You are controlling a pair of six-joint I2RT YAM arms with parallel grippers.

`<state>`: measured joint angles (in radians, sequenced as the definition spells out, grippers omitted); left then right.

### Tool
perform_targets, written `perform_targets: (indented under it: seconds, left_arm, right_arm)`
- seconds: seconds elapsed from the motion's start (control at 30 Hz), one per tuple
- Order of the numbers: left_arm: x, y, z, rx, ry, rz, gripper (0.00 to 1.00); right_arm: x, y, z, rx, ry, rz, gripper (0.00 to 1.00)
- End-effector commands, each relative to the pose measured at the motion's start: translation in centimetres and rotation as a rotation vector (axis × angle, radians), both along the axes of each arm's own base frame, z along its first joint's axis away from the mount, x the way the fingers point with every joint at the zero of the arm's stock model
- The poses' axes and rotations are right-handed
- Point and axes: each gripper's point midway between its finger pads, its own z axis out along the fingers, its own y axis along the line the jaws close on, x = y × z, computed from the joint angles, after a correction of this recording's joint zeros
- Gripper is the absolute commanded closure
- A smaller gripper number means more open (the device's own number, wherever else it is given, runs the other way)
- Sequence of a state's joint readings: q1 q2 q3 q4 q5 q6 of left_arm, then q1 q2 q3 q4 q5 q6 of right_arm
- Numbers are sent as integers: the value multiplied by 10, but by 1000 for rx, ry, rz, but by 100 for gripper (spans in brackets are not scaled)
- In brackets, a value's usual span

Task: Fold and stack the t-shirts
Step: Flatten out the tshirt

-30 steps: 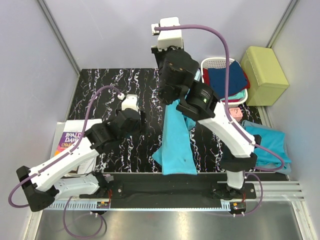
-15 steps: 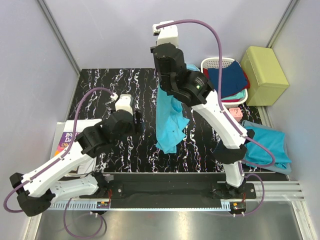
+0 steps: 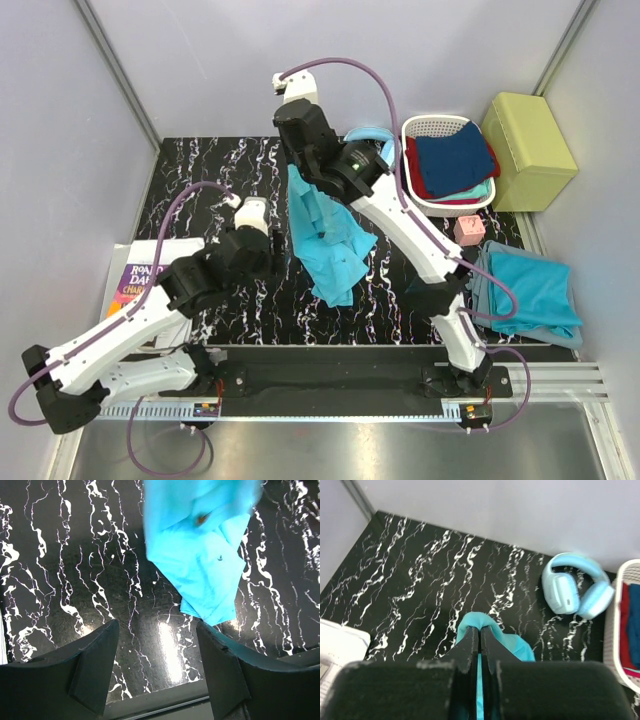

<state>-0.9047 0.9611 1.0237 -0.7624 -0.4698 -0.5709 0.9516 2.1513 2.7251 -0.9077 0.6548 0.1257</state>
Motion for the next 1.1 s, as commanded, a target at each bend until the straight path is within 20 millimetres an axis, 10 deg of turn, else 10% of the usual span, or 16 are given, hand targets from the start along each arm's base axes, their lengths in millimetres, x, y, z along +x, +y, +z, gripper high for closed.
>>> perform_targets:
  seconds: [0.0,0.27,0.6,1.07]
  left_arm:
    - [-3,2,9,-55,-25,11,32]
    - [-11,9,-14,-36,31,30,32]
    - [5,11,-8,30,-4,78,30]
    - [33,-99,-83,154,130,-202,22]
  right_arm:
    - [13,21,-13,77,53,91,100]
    - [34,6,-41,60,124,53,100]
    - [6,-35,30,141,35,27,100]
    - [-23,-99,34,21,47,-91,100]
